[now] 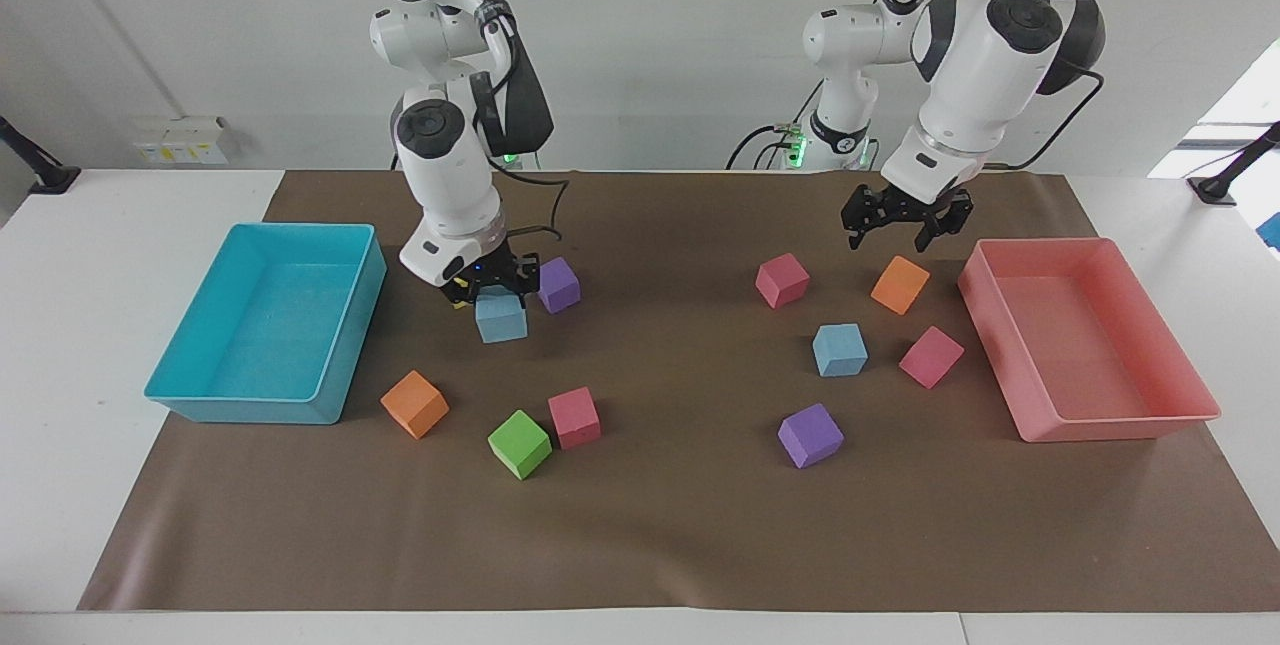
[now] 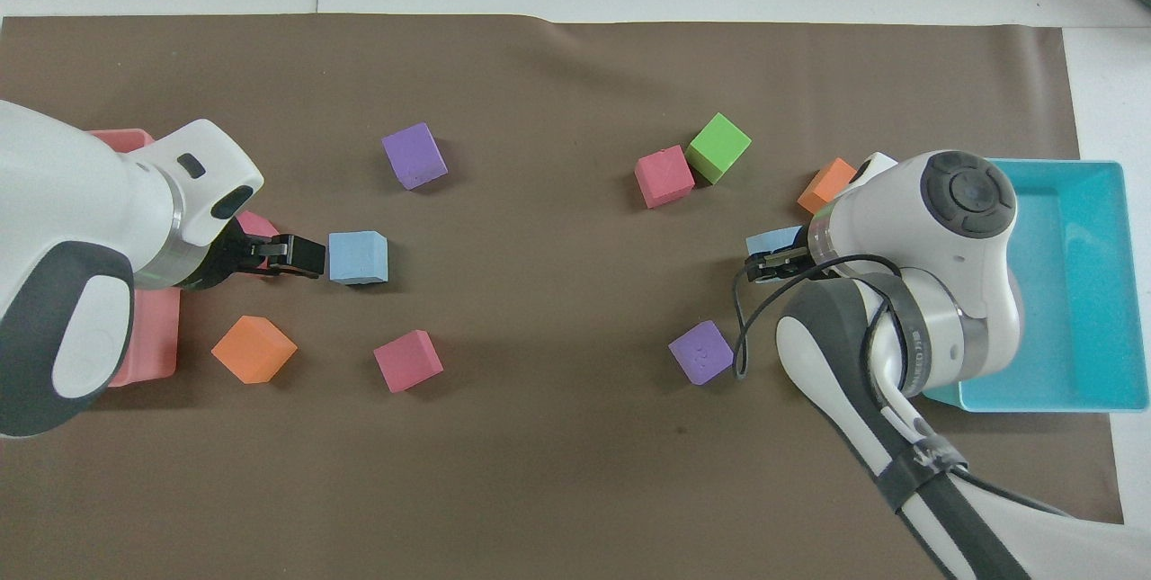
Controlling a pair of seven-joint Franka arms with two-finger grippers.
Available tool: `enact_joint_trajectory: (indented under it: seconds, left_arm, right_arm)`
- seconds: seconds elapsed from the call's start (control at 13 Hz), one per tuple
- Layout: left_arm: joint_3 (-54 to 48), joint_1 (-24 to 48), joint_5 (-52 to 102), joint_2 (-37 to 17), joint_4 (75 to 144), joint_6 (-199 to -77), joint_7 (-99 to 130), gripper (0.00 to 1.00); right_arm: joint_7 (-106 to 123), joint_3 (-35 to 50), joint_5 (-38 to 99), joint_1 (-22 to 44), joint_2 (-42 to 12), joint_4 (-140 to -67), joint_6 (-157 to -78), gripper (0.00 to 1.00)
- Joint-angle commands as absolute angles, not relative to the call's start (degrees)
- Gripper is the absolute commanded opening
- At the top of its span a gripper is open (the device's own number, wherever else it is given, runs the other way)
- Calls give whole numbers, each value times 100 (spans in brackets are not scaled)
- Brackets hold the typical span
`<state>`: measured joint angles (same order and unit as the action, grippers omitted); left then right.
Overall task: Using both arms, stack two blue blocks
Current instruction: 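Carry the cube to center with the right gripper while the left gripper reaches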
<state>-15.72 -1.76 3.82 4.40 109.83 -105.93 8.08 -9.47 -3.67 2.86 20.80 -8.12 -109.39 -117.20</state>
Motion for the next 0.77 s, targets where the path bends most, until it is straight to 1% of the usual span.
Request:
enact_joint_trajectory:
  seconds: [0.0,0.38,0.61,0.69]
  left_arm:
    - [-1494,-88,360,642,11215,-10740,861,100]
    - [-1503,-79,360,615,11215,-10766,861,100]
    - [-1494,0,360,562,11389,-11073,896,100]
    - [-1494,0,360,571,11417,-11092,896,100]
  right_arm:
    - [-1422,-352,263,2336,-1142,-10285,-11365,0]
    - [-2783,-352,255,3101,-1975,-9450,-11276,0]
    - [-3488,-352,229,3523,-2678,-8932,-11504,0]
    - [-3533,-352,246,3585,-2794,-8904,-11688,0]
